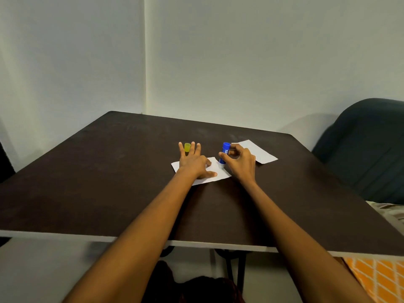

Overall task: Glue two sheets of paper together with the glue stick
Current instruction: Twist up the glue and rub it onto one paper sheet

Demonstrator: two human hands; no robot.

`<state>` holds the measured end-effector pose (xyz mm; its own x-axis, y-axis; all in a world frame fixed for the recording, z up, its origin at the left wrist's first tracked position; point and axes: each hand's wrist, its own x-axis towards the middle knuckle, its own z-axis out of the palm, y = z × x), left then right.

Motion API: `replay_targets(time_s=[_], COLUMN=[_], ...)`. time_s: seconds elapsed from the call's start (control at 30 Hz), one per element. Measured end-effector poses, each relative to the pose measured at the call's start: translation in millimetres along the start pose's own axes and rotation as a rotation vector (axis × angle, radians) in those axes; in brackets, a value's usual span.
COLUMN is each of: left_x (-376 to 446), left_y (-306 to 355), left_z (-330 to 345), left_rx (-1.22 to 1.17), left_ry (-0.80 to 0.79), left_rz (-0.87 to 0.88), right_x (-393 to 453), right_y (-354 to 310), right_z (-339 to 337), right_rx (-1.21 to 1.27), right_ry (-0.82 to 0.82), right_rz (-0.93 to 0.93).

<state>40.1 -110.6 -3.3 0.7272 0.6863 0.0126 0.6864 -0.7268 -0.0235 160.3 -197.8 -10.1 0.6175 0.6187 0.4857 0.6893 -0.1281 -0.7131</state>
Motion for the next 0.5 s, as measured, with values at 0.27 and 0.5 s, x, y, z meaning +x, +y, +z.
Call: replay_targets(time_s=[0.27,0.5], left_x=[-6,-10], left_y=[4,6], left_z=[-2,-4], left_rx=[0.006,0.007], left_ry=[0.003,0.000], left_rz=[-0.046,-0.070], right_x=[-13,-14], right_y=[7,4], right_z=[-13,-14], right_rx=[0.057,0.067], right_ry=[0.026,0.018], right_rz=[-0.021,-0.021])
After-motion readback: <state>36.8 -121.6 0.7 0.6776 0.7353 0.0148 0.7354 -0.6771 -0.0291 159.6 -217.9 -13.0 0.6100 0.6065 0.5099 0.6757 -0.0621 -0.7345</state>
